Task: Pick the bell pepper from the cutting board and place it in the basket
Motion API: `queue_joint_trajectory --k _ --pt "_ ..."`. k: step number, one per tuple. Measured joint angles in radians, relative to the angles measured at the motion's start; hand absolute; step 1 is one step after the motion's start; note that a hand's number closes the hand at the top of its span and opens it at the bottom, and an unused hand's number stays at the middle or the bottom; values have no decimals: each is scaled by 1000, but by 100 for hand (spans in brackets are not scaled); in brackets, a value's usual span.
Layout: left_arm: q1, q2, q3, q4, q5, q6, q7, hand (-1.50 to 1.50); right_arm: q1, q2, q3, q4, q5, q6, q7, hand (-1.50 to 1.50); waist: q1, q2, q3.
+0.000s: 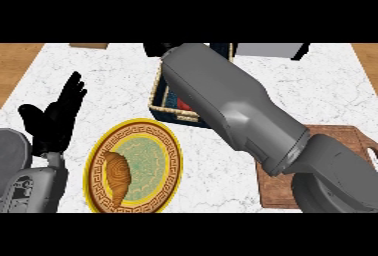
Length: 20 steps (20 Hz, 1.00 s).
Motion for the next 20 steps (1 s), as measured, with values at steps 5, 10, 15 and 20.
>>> queue_joint_trajectory --k 5,10,15,20 --pt "9 3 2 -1 4 -9 -12 0 -3 2 -12 43 0 76 -1 150 2 1 0" --pt "-6 -4 -8 -10 -2 -3 8 0 10 3 -24 79 -13 204 -15 150 7 3 0" --pt "-25 10 11 18 6 -11 -2 0 34 3 -39 107 -8 225 -51 150 2 5 0" --pt "-34 1 5 31 -1 -5 -9 0 54 3 -44 126 8 207 -68 150 7 7 0"
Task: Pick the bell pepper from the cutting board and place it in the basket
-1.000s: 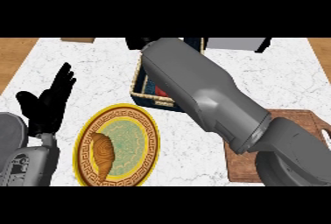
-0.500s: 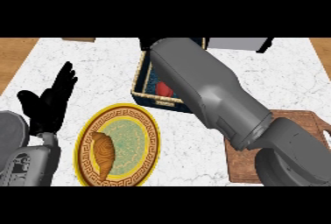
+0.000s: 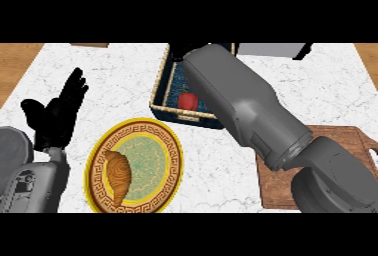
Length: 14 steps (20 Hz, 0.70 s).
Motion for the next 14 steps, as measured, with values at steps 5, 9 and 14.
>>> queue_joint_trajectory --k 5,9,14 --pt "4 -12 -11 -5 -7 6 -2 0 24 0 10 22 28 0 -4 150 5 0 0" --pt "2 -14 -9 -1 -5 7 -4 0 28 0 11 39 44 12 -7 150 8 2 0" --pt "-3 -22 -19 3 -14 11 -4 0 48 0 15 40 64 22 -7 150 11 3 0"
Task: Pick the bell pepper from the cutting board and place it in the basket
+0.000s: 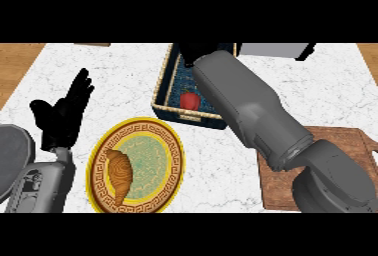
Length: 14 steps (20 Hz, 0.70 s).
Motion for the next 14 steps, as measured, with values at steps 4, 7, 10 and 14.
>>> queue_joint_trajectory --k 4,7,10,14 --pt "4 6 2 -16 5 -6 15 0 6 0 -14 3 -3 44 -11 150 1 -1 0" --pt "-10 10 5 -20 6 -6 26 0 11 0 -23 -1 -4 69 -8 150 2 0 0" --pt "-11 -1 0 -6 2 1 17 0 39 0 -26 -5 0 61 -13 150 2 2 0" --pt "-2 -1 -3 -15 -3 2 19 0 48 0 -53 23 -13 84 -29 150 2 1 1"
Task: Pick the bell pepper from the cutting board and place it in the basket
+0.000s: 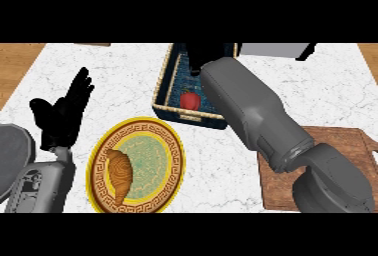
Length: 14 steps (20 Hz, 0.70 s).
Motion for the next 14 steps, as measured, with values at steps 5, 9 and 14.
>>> queue_joint_trajectory --k 5,9,14 --pt "-6 12 13 14 7 -9 -3 0 5 0 -17 7 -5 55 54 150 -1 -1 0" --pt "-2 12 11 3 12 -15 3 0 11 0 -38 5 -13 44 101 -150 1 -2 0" --pt "3 19 17 -9 14 -16 7 0 5 0 -100 -34 -50 -80 100 -150 -6 -4 1"
